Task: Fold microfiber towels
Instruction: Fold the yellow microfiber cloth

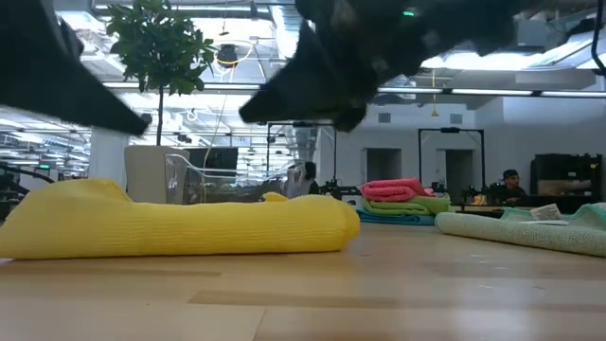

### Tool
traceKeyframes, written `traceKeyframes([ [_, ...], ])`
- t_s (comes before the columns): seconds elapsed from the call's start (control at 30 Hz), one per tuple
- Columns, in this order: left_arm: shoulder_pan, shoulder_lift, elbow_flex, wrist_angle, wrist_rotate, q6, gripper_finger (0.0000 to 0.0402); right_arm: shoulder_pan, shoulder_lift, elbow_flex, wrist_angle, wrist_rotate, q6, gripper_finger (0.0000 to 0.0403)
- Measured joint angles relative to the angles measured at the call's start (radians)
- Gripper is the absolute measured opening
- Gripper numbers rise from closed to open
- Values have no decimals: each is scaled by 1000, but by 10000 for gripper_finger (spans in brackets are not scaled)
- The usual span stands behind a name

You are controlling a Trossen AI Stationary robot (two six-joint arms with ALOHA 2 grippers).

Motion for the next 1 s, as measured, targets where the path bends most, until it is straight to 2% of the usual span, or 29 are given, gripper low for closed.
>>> traceKeyframes([
  [0.17, -6, 23, -36, -9, 0, -115, 1, 58, 130, -2, 99, 105, 21, 18],
  [0.3, -11, 23, -77, -4, 61, -205, 0, 49, 218, -1, 124, 97, 123, 23],
  [0.43, -13, 23, -133, 87, 113, -231, 0, 51, 259, 4, 180, 100, 161, 24],
  [0.6, -14, 22, -192, 145, 147, -292, 0, 50, 252, 3, 184, 94, 150, 19],
  [0.73, -28, 20, -207, 149, 144, -334, 0, 50, 202, -3, 172, 95, 87, 24],
  [0.83, -31, 20, -207, 150, 144, -335, 0, 51, 159, 0, 215, 136, 14, 25],
  [1.0, -31, 20, -207, 149, 153, -336, 0, 9, 186, 0, 240, 144, 1, 18],
])
